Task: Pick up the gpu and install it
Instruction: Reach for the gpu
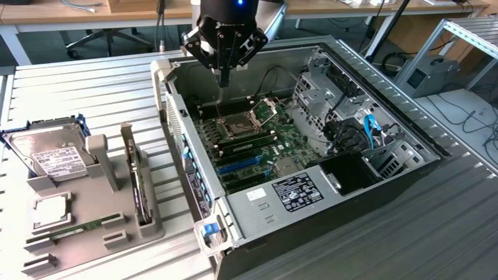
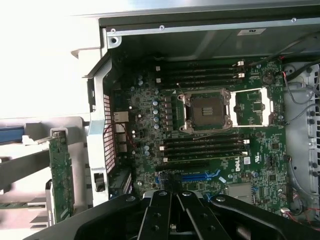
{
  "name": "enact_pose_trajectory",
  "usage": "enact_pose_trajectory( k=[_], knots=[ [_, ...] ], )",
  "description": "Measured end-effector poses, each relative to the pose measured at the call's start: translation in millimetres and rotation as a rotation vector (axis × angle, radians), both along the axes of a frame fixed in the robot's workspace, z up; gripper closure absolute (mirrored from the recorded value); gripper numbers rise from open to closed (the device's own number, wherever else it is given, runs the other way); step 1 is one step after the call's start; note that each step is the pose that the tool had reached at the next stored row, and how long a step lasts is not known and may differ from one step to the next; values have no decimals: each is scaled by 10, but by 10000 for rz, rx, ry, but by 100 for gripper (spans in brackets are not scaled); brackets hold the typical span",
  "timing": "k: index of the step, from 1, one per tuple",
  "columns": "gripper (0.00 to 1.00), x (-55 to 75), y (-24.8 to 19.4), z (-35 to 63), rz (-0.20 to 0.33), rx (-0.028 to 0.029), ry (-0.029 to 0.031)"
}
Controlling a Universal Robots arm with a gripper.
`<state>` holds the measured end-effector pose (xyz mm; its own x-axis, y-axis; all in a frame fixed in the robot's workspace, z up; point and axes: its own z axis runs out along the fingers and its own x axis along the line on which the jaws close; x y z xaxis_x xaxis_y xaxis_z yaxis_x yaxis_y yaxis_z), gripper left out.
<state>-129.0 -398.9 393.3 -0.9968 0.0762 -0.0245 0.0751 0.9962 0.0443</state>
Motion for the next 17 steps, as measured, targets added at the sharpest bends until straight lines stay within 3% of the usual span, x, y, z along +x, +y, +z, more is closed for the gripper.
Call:
enact_pose_trajectory(
  k=[17],
  knots=[
    [89, -47, 0, 0, -1, 1, 0]
  ],
)
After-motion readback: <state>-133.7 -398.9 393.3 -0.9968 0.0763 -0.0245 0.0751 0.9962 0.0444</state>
